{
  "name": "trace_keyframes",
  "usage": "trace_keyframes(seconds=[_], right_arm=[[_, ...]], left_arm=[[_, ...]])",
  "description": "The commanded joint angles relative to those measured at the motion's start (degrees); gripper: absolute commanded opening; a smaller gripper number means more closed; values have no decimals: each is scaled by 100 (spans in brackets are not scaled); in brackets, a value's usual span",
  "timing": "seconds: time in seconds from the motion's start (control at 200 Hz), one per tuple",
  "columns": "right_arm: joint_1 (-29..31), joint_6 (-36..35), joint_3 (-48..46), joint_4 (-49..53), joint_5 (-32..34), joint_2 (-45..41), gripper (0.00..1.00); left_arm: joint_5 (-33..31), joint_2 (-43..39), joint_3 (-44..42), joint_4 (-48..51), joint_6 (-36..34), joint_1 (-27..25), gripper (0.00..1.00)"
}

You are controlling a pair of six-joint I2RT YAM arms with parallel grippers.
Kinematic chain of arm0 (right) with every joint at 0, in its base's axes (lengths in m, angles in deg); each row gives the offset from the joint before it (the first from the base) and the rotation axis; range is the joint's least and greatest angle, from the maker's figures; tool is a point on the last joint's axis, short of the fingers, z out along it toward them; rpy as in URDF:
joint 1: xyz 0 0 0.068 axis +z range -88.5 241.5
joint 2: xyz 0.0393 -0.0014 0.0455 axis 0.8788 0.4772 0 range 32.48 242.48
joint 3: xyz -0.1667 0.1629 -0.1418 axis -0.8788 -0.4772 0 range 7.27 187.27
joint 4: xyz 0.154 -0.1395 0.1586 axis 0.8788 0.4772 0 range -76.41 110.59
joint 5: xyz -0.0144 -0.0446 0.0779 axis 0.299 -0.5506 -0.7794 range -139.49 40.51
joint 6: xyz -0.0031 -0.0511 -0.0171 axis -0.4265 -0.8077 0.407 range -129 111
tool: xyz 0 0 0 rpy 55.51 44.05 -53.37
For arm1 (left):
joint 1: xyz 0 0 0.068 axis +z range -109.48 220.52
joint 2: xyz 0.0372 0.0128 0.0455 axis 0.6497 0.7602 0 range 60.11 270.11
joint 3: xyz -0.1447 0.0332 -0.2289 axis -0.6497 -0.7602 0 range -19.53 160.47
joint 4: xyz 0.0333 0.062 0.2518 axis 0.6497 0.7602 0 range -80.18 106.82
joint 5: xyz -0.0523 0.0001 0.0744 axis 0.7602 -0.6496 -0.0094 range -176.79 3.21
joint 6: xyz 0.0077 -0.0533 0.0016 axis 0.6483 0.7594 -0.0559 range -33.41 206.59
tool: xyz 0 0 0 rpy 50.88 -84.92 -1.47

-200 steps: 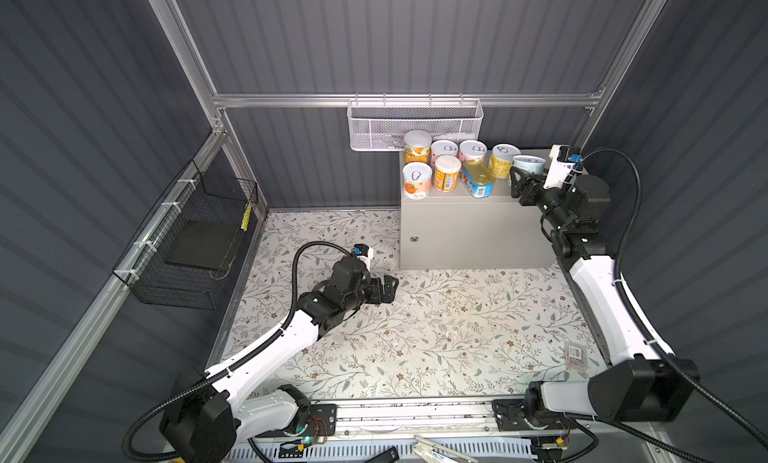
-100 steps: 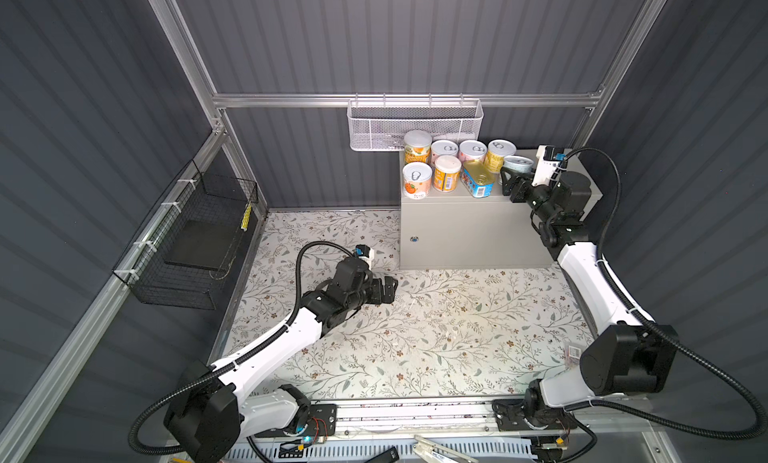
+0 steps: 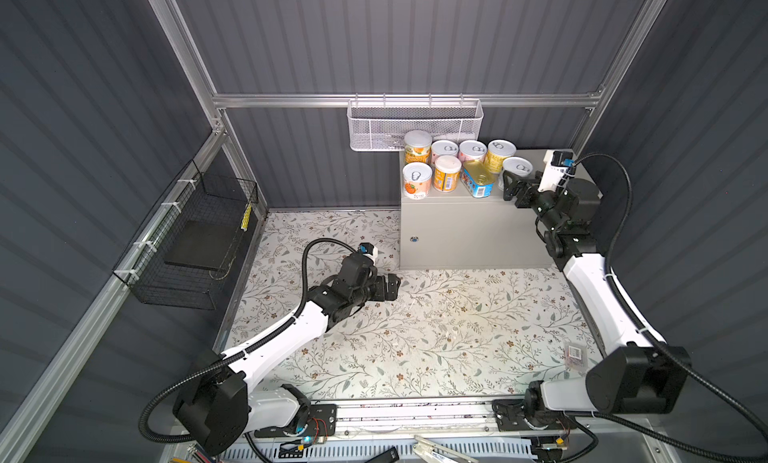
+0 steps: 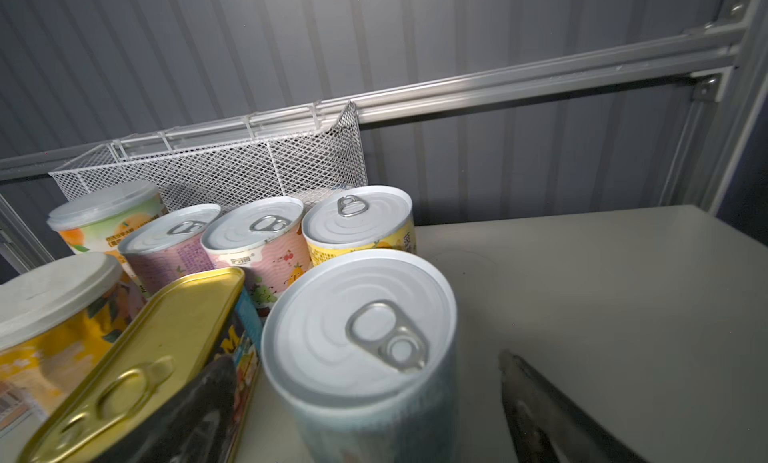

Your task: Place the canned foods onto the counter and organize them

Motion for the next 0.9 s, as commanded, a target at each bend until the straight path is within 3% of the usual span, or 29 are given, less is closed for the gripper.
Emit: trace_keyframes(seconds=[0.0, 0.395, 0.495, 0.7, 0.895], right_arm=[[-25, -34, -379, -40, 348, -597, 99], [-109, 24, -2992, -202, 1691, -3353, 99], [-152, 48, -3767, -499, 2226, -3765, 99], [-385, 414, -4858, -1172, 2735, -3776, 99], [-412, 315, -5393, -1716, 3009, -3364, 99]], left_arm=[[-201, 3, 244, -61, -17, 37, 100], [-1951, 308, -311, -1255, -286, 68, 100], [-2049, 494, -389, -1388, -440, 281, 100], [-2164, 733, -804, -1918, -433, 1043, 100], [-3592, 607, -1595, -2923, -1501, 1475, 100]])
